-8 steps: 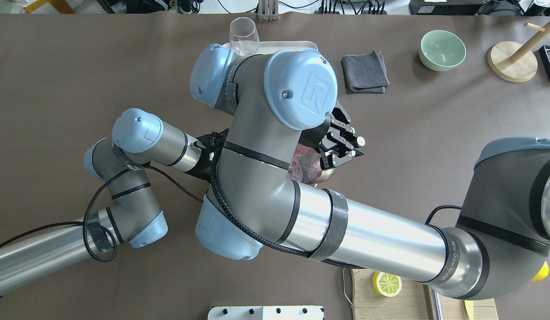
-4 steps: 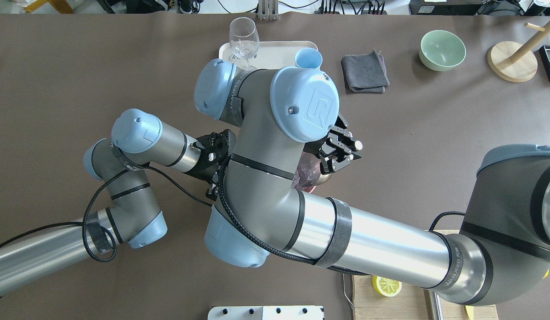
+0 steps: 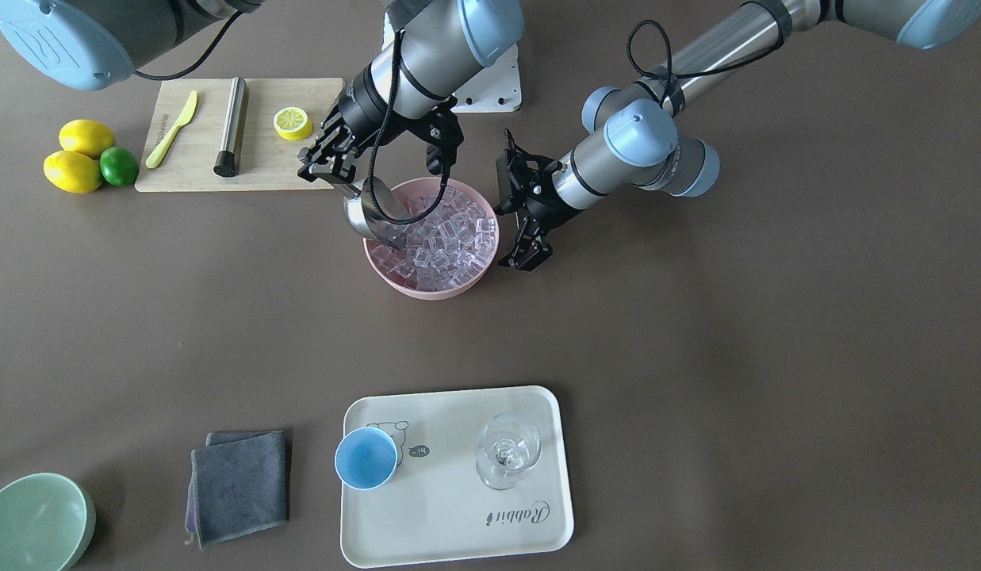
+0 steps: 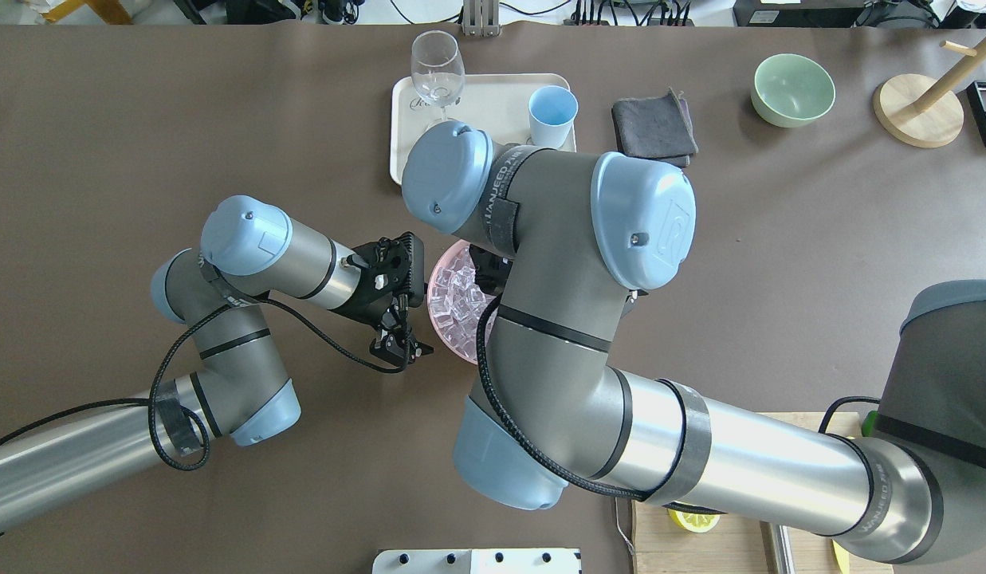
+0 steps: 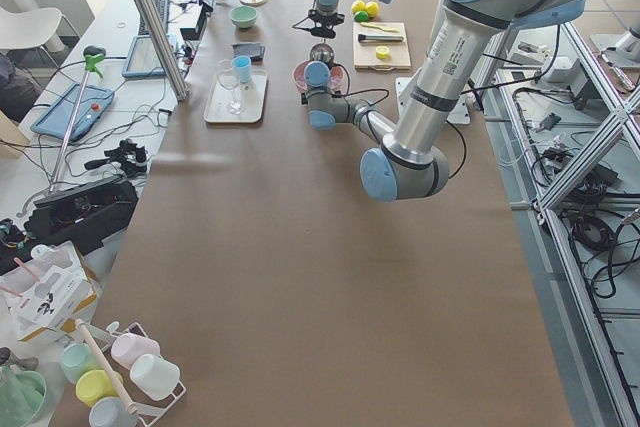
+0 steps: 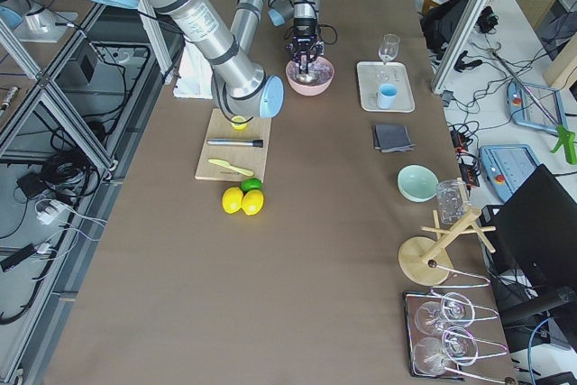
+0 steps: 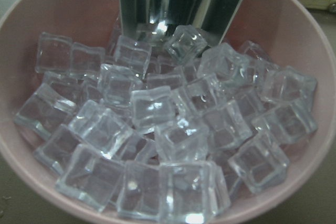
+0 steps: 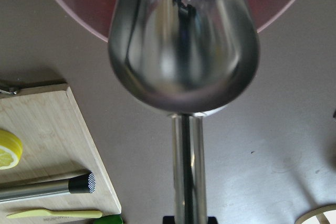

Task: Put ice in cup with scoop
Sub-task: 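Dip the scoop into the ice cubes with the right gripper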

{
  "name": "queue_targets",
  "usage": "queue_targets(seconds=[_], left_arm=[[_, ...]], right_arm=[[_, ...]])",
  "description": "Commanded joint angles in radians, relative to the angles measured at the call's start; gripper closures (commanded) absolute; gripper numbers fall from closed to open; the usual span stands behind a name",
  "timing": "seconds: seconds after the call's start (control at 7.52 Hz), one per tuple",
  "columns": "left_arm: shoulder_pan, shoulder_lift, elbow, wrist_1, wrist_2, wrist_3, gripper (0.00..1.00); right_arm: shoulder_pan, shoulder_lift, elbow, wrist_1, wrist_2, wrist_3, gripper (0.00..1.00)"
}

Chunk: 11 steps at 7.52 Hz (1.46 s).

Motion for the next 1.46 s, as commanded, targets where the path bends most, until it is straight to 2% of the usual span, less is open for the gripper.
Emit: queue_targets(seconds=[0.0, 0.4, 0.8, 1.33], left_arm=[[0.0, -0.002, 0.0, 0.0, 0.0, -0.003, 0.02], [0.002, -0.005, 0.0, 0.003, 0.002, -0.003, 0.02], [0.002, -0.009, 0.0, 0.005, 0.002, -0.003, 0.02], [0.002, -0.01, 0.0, 0.006, 0.005, -0.003, 0.02]], right_arm=[[0.001, -0.082, 0.088, 0.093, 0.034, 0.078, 1.0], [0.002, -0.212, 0.192, 0.233, 0.074, 0.155, 1.0], [0.002, -0.234, 0.197, 0.329, 0.115, 0.163, 1.0], [0.014, -0.355, 0.248, 0.533, 0.161, 0.207, 1.0]])
